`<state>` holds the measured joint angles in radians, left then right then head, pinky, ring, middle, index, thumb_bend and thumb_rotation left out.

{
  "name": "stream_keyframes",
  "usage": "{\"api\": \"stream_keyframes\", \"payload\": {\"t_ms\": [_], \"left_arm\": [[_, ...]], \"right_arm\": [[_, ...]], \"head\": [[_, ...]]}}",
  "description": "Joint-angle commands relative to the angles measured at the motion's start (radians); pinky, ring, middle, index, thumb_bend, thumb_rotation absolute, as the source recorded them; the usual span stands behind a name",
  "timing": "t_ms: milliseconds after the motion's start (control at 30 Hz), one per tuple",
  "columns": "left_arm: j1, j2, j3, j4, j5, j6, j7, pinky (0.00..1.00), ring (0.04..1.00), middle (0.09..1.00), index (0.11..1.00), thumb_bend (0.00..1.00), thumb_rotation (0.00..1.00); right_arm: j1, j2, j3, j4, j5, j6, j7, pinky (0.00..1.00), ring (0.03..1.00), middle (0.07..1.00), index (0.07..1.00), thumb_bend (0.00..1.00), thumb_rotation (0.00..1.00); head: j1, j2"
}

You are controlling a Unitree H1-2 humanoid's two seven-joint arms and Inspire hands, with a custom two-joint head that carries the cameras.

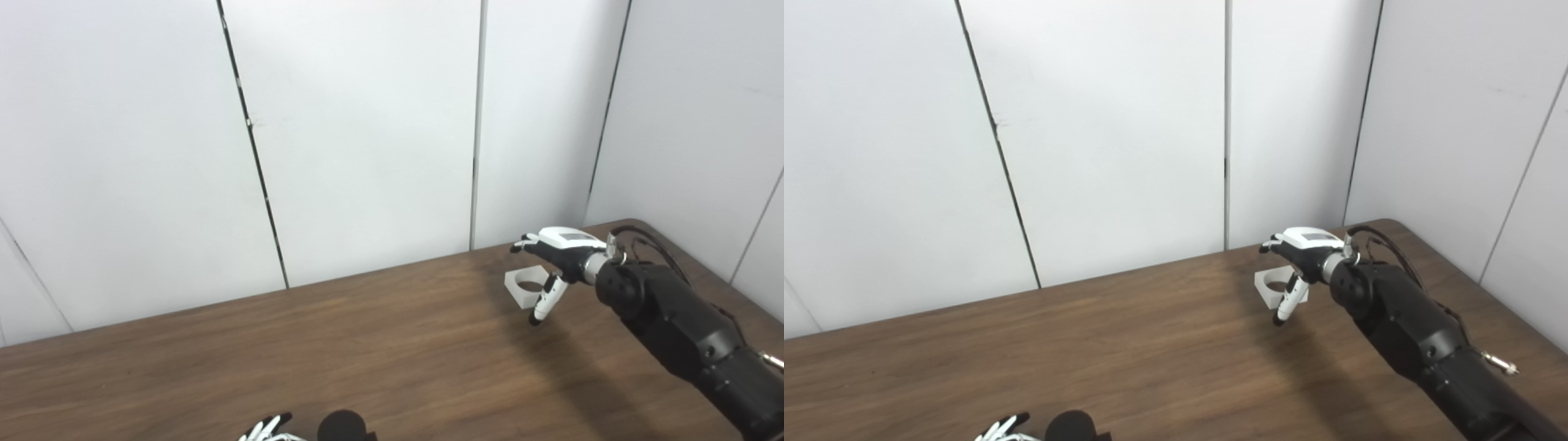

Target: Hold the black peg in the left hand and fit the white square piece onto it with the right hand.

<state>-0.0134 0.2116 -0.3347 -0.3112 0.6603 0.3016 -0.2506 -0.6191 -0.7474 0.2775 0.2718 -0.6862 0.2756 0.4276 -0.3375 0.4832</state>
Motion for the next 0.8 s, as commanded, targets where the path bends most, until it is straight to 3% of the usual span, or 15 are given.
{"api": "stream_keyframes", "payload": {"t_ms": [0,767], "left_arm": [[0.042,0.045,-0.004,0.025,0.029,0.067,-0.056,1.0,1.0,0.954,0.492,0.5,0.06],[0.057,0.034,-0.005,-0.036,0.053,0.111,-0.08,1.0,1.0,0.949,0.493,0.5,0.06]], "right_arm": [[-0.073,-0.017,-0.005,0.004,-0.019,-0.004,-0.01,1.0,1.0,1.0,0.908,0.97,0.21],[-0.157,0.01,0.054,0.208,-0.056,-0.042,-0.03,1.0,1.0,0.986,0.901,0.96,0.23]], "head": [[0.002,0.0],[0.039,0.018]]}}
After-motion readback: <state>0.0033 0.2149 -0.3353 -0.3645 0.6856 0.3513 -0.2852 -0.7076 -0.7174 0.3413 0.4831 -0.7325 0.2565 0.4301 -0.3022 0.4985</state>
